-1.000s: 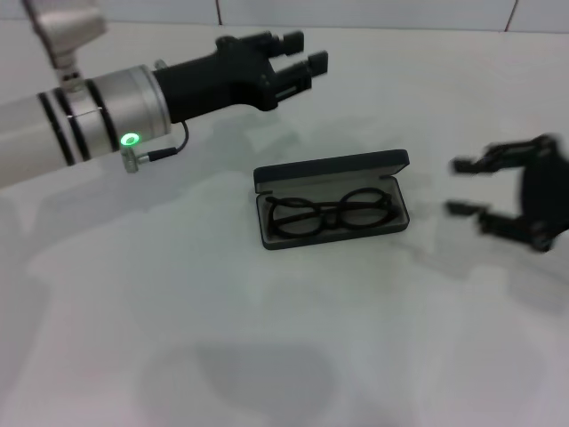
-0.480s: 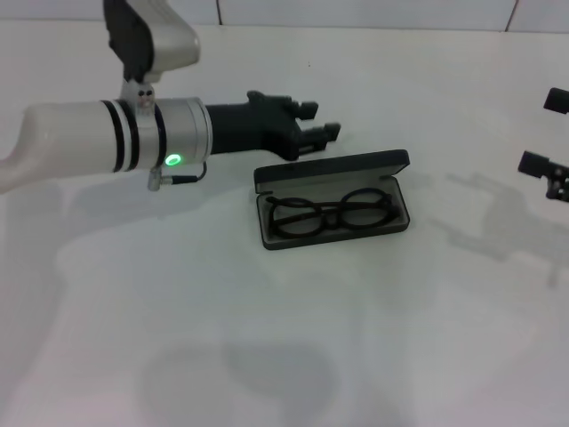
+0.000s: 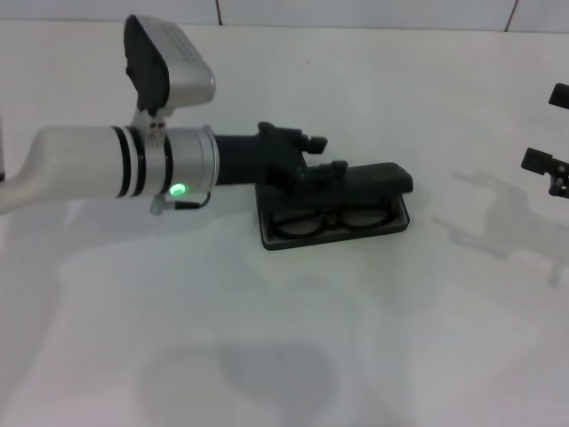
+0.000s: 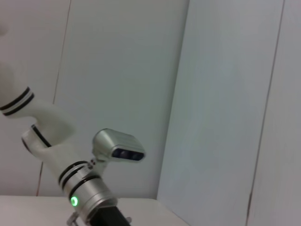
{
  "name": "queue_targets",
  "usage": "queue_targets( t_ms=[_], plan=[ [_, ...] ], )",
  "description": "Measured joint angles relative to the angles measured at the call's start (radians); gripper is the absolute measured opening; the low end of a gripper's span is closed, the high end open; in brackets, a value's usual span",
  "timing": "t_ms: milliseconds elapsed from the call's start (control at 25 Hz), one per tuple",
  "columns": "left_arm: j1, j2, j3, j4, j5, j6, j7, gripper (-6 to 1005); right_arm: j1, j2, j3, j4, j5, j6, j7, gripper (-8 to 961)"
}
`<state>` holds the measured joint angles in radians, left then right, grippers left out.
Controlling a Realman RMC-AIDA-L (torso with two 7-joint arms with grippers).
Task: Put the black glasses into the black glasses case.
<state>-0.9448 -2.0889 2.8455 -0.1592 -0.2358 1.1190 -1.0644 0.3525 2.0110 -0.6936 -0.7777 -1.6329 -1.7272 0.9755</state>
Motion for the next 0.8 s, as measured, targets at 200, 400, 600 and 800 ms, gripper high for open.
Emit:
queue_targets(
  t_ms=[200,400,600,800],
  plan=[
    [0.036,0.001,-0.001,0.035,0.0,0.001,0.078,513,0.002,0.001,-0.006,0.001,0.0,0.017,0.0,768],
    [0.047,0.001,-0.002,0.034,-0.014,0.042,0.107,514,0.008,0.002,-0.007,0.001,-0.001,0.017,0.002,767],
    [0.08,0.015,-0.003,0.02,-0.08,0.22,0.17,514,0.014,0.003,-0.041,0.01,0.002,0.011,0.002,768],
    [0.108,0.049,-0.002,-0.038,-0.095,0.52,0.173,515,0.04,0.003,-0.113,0.026,0.003,0.009,0.007,767]
  ],
)
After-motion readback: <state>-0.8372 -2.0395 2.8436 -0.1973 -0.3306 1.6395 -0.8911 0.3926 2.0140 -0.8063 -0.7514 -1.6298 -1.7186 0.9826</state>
